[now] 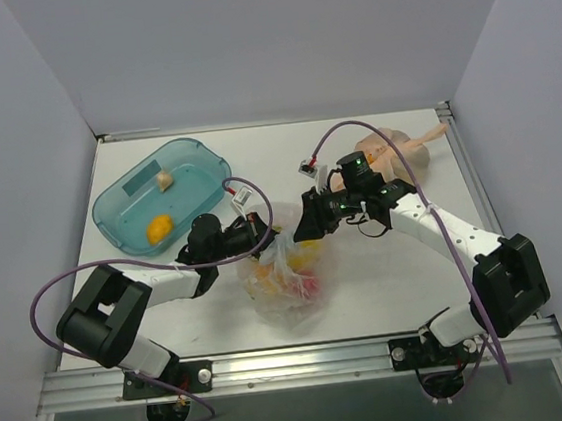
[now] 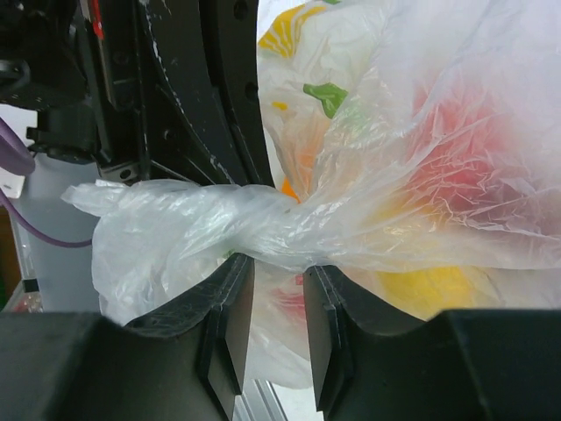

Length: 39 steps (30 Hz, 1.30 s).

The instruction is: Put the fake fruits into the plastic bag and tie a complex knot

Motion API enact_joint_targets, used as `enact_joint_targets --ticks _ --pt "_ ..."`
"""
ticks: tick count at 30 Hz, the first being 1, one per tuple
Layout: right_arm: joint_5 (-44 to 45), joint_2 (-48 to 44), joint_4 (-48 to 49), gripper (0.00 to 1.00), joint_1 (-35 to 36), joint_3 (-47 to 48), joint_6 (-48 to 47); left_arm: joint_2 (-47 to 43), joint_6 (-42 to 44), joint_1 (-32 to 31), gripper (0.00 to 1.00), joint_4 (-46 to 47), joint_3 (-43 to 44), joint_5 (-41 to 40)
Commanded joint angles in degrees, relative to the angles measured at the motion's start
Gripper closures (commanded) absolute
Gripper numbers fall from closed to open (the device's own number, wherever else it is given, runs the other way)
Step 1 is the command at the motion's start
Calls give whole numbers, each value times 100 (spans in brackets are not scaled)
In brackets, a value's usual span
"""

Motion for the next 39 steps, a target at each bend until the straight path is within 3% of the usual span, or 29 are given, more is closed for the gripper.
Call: enact_joint_targets --ticks 1,9,18,21,25,27,29,31,33,39 --pt "-301 114 657 70 32 234 475 -129 135 -39 100 173 -18 118" --pt "-328 299 1071 67 243 252 870 47 -6 -171 100 419 43 110" --pt "-328 132 2247 64 269 -301 2407 346 -155 -162 100 692 254 -92" --pt "-416 27 2311 64 269 -425 2462 337 -181 -92 100 736 333 -101" --pt "-504 -219 1419 61 77 -461 1603 241 -226 75 100 780 430 22" --pt "-495 -412 925 53 15 -382 1171 171 -269 102 100 815 439 127" --pt "-268 -605 -164 38 32 -67 372 153 -278 137 100 815 465 232" --pt "-4 -807 -771 34 23 110 -68 135 -296 137 100 806 474 268" --pt "120 -966 -871 36 -99 155 -192 170 -313 128 100 806 457 286" --pt "102 -993 -818 71 -530 -47 -430 197 -296 128 100 806 430 303"
